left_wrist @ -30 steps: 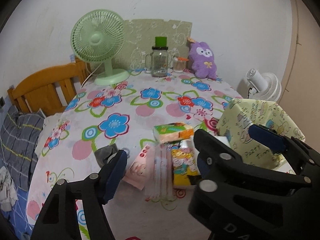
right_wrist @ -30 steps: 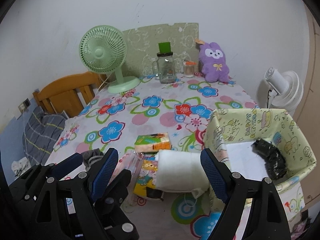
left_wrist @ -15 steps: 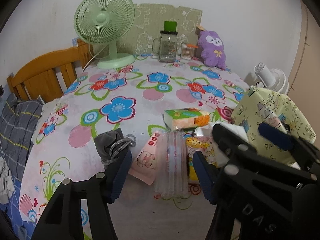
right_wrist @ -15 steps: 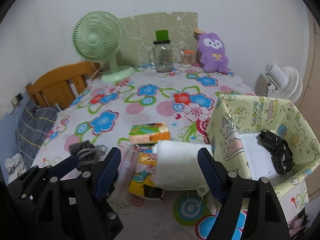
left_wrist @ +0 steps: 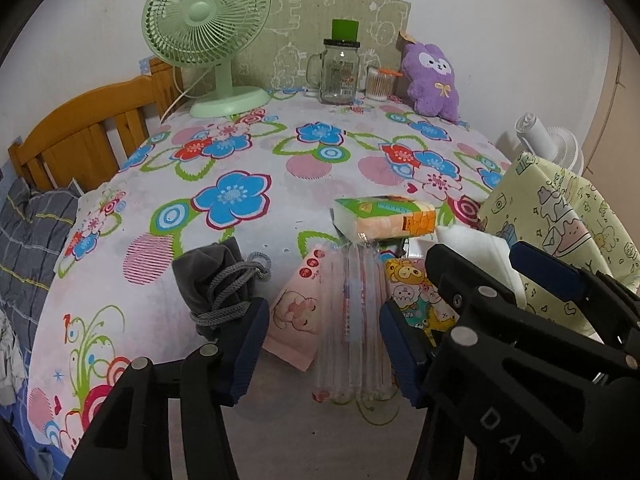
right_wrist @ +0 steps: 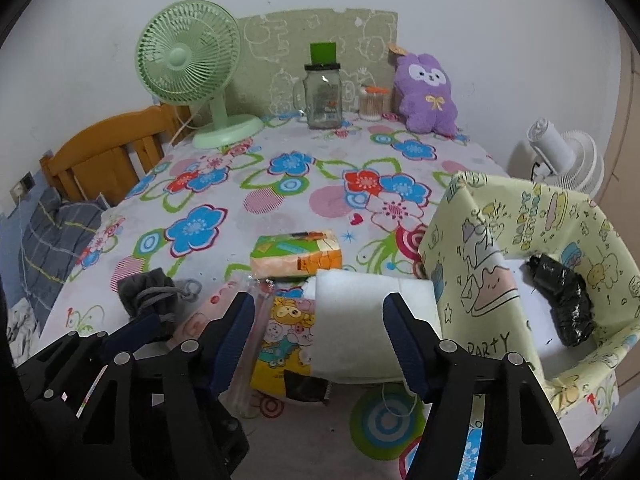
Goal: Organize soft objects
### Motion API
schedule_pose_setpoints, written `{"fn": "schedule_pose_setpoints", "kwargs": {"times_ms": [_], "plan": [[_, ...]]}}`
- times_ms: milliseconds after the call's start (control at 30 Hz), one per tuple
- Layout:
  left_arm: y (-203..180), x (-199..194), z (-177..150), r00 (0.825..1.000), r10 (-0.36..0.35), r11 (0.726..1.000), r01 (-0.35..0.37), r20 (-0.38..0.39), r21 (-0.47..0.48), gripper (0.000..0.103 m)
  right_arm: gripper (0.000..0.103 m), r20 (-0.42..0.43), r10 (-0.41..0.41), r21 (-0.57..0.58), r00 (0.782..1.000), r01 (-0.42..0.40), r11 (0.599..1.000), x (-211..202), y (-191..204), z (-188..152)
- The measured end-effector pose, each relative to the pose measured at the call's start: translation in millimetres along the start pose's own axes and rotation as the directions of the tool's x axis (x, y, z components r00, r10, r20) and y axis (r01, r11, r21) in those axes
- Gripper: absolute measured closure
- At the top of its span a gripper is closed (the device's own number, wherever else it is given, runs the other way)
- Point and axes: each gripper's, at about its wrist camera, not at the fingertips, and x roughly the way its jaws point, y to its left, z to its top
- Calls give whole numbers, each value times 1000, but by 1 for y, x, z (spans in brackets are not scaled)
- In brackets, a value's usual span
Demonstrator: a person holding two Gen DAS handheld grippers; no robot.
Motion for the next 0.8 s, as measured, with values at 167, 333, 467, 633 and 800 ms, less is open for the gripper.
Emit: {"fn": "schedule_pose_setpoints", "kwargs": {"times_ms": [167,333,467,633,800], "plan": [[-3,8,-2,1000,-6,1000,6,-21,6,52,36,-36,2,23,999,-1,1000,13,-6,-4],[-10,13,-3,999,-17,1000,18,-29,24,61,42,-62,-5,35,998,7,999,22,-11,-6],[-14,17,-4,999,-13,999,14,-33,36,70,48,-78,-10,36,997,12,999,28,-13,-8],[-17,19,-4,1000,0,999,2,-28,53,77,62,-90,-8,41,996,12,999,34,-16,-9],[-18,19,-3,1000,-5,998,6,-27,57,82,78,-91,15,28,996,-12,1000,34,-14,-9]]}}
